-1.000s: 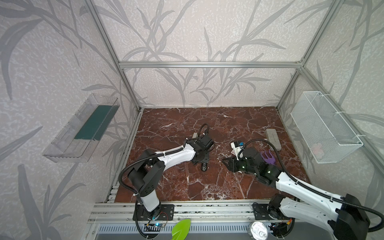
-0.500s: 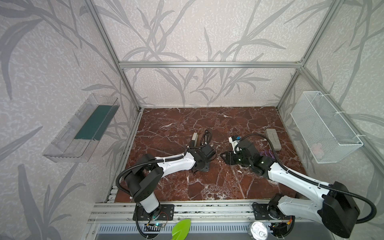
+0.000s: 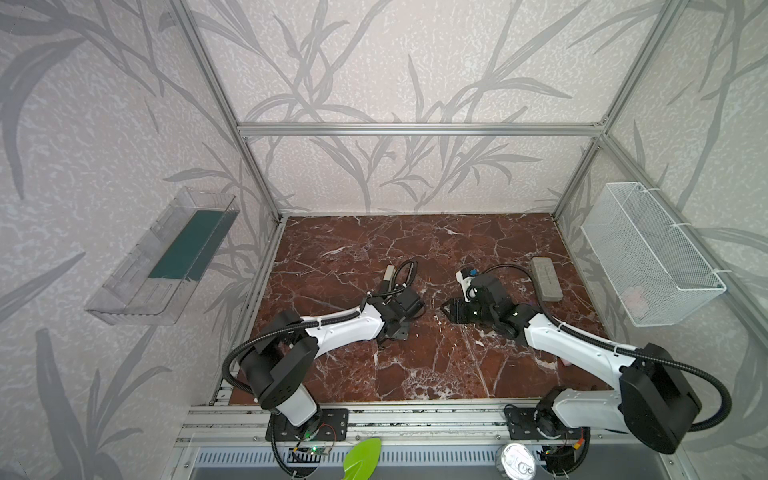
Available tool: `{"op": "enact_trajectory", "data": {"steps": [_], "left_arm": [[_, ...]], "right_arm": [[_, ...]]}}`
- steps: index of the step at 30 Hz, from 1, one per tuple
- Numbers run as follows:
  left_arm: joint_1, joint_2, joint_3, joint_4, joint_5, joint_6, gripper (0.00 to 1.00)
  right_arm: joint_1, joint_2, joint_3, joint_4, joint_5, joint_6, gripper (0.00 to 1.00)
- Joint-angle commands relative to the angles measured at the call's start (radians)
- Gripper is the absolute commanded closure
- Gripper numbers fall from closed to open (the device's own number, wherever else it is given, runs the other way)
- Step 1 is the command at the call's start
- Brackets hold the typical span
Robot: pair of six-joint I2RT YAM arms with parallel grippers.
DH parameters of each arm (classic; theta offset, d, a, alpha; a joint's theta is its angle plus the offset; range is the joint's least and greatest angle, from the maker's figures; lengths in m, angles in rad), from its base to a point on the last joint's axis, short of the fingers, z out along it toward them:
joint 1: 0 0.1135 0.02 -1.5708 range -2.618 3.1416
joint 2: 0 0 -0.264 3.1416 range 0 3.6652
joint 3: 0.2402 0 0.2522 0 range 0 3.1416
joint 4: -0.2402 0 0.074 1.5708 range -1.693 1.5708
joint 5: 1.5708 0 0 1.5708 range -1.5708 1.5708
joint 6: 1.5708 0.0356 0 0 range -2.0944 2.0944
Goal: Load the staples into the stapler
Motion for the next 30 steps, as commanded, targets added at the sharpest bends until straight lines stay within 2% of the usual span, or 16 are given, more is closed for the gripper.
{"op": "enact_trajectory", "data": {"steps": [1,4,6,12,18,23,30], "left_arm": [[0.002,-0.057,0.067,-0.042,-0.042,0.056,0.58],[0.017,-0.058,0.116,0.001,-0.042,0.097,0.54],[0.050,-0.036,0.151,0.051,-0.016,0.128,0.47],[0.155,0.163,0.348,0.051,0.063,0.200,0.46],[0.190,0.347,0.547,-0.012,0.106,0.260,0.46],[0.201,0.456,0.634,-0.024,0.072,0.301,0.46],[0.224,0.567,0.705,-0.047,0.102,0.317,0.46]], "right_arm": [[-0.015,-0.016,0.030,0.011,-0.017,-0.008,0.49],[-0.032,-0.040,0.019,0.004,-0.022,-0.010,0.49],[-0.041,-0.060,0.004,0.006,-0.025,-0.007,0.49],[-0.054,-0.107,-0.033,-0.004,-0.029,-0.001,0.49],[-0.068,-0.171,-0.065,-0.033,-0.025,-0.005,0.49],[-0.080,-0.204,-0.074,-0.050,-0.029,-0.008,0.49],[-0.091,-0.218,-0.070,-0.070,-0.035,-0.016,0.49]]}}
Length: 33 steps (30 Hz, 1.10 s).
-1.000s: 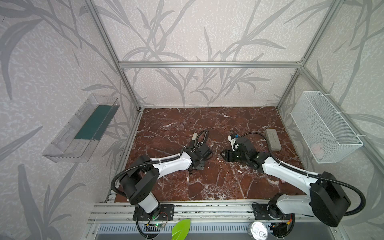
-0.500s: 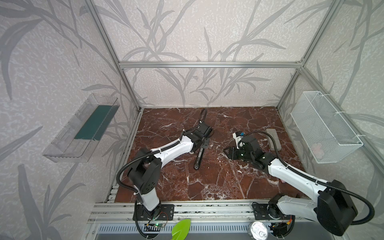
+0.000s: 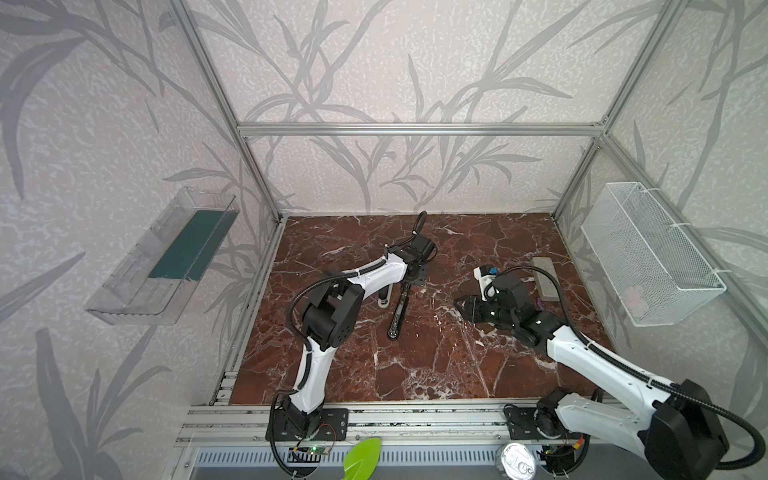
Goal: Load the staples into the stapler
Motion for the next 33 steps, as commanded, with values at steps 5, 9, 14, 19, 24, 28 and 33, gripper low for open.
{"op": "enact_trajectory", "data": {"steps": [5,9,14,19,24,28,33], "left_arm": [[0.016,0.056,0.046,-0.050,0.015,0.044,0.49],[0.016,0.066,0.049,-0.048,0.047,0.052,0.59],[0.017,0.059,0.028,-0.033,0.124,0.059,0.78],[0.010,0.035,0.008,-0.027,0.179,0.071,0.95],[-0.007,-0.033,-0.047,0.019,0.214,0.092,1.00],[-0.028,-0.091,-0.110,0.088,0.265,0.095,1.00],[-0.071,-0.133,-0.139,0.101,0.250,0.097,1.00]], "right_arm": [[-0.009,-0.025,-0.006,-0.028,-0.012,-0.013,0.49],[-0.010,-0.020,-0.004,-0.027,-0.007,-0.014,0.49],[-0.024,0.004,-0.005,-0.009,-0.015,-0.010,0.49],[-0.061,0.032,0.006,-0.001,-0.046,0.010,0.49],[-0.153,0.055,-0.014,0.072,-0.130,0.047,0.48],[-0.247,0.125,-0.032,0.181,-0.240,0.128,0.38],[-0.310,0.254,-0.044,0.389,-0.352,0.209,0.27]]}}
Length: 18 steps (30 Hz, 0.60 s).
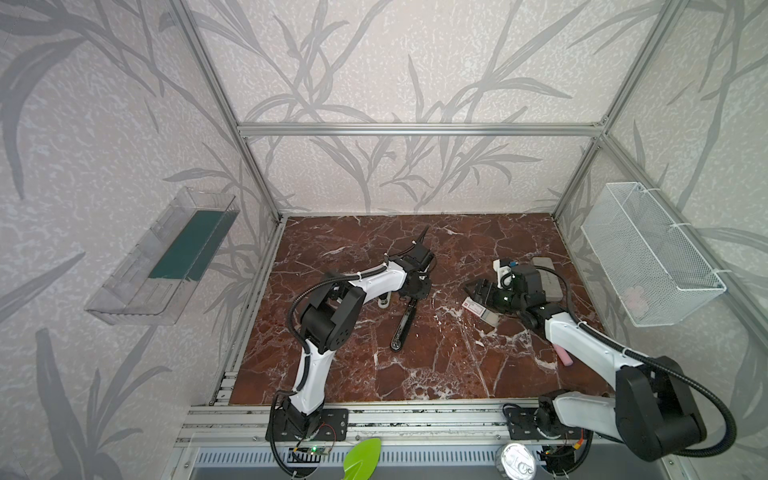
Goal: Load the staples into the stapler
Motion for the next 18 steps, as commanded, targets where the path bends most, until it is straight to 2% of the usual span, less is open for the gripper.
{"op": "enact_trajectory", "data": {"steps": [1,6,8,12,18], "left_arm": [[-0.030,-0.081,-0.012,0.042,0.011,0.019,1.00],[-0.055,-0.128,-0.059,0.098,0.012,0.024,1.00],[-0.064,-0.132,-0.059,0.095,0.017,0.026,1.00],[-0.082,-0.148,-0.067,0.101,0.015,0.036,1.00],[-0.105,-0.160,-0.075,0.105,0.013,0.032,1.00]], "right_arm": [[-0.014,0.083,-0.004,0.200,-0.125,0.083,0.29],[-0.014,0.267,0.016,0.447,-0.225,0.198,0.35],[-0.013,0.329,0.021,0.541,-0.247,0.241,0.34],[0.002,0.427,0.053,0.617,-0.268,0.267,0.29],[0.016,0.526,0.069,0.762,-0.292,0.321,0.28]]}}
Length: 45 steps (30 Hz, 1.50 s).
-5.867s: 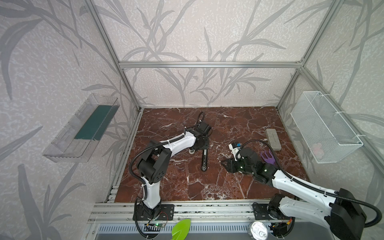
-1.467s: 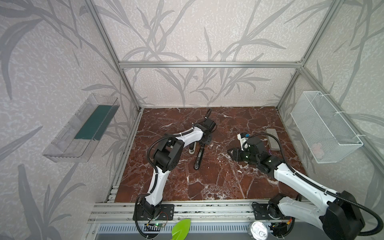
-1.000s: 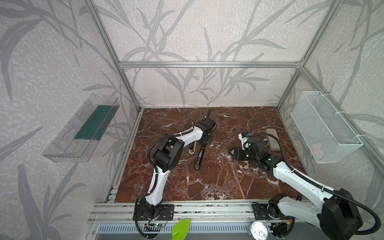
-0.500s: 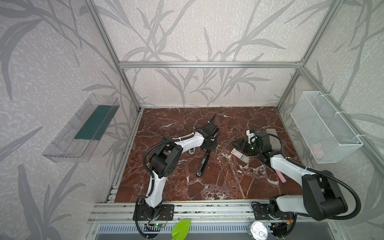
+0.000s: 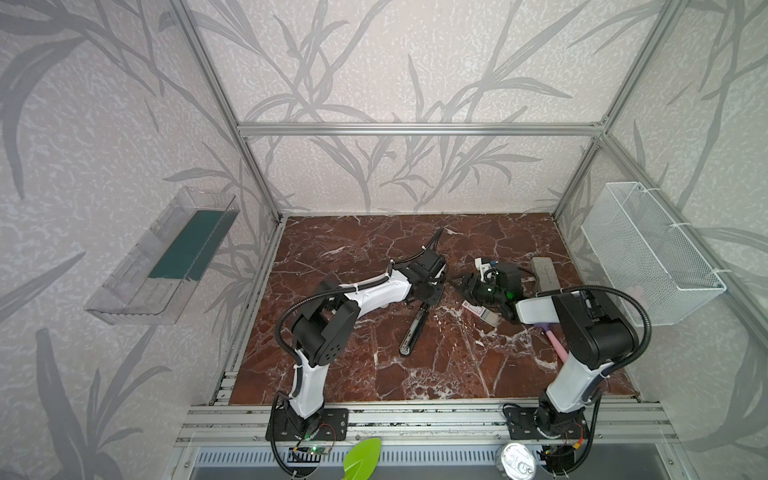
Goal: Load the staples into the stapler
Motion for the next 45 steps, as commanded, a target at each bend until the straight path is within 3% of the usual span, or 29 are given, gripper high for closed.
{"op": "enact_trajectory", "data": {"steps": [1,7,19,23,28,32,37,40,42,45], "left_arm": [[-0.017,-0.056,-0.012,0.029,0.001,0.016,1.00],[-0.029,-0.063,-0.013,0.030,0.003,0.017,1.00],[-0.034,-0.075,-0.016,0.035,-0.007,0.026,1.00],[-0.035,-0.086,-0.018,0.029,-0.035,0.017,0.75],[-0.035,-0.160,-0.084,0.069,-0.088,-0.006,0.65],[-0.034,-0.283,-0.209,0.131,-0.117,-0.030,0.61],[-0.035,-0.523,-0.510,0.342,-0.132,-0.062,0.55],[-0.035,-0.680,-0.730,0.514,-0.146,-0.080,0.41],[-0.035,-0.780,-0.870,0.640,-0.133,-0.082,0.37],[-0.033,-0.853,-0.973,0.686,-0.143,-0.102,0.35]], "right_arm": [[0.009,0.050,0.022,0.163,-0.042,0.060,0.29],[0.019,0.136,0.053,0.259,-0.062,0.114,0.37],[0.023,0.177,0.065,0.275,-0.077,0.106,0.67],[0.017,0.184,0.052,0.301,-0.067,0.095,0.70],[-0.009,0.171,0.034,0.340,-0.059,0.058,0.71],[-0.037,0.149,0.036,0.311,-0.057,-0.006,0.71],[-0.082,0.132,0.045,0.311,-0.071,-0.045,0.71],[-0.097,0.113,0.055,0.276,-0.075,-0.092,0.71],[-0.100,0.100,0.064,0.250,-0.076,-0.120,0.71],[-0.100,0.091,0.073,0.218,-0.076,-0.137,0.71]]}}
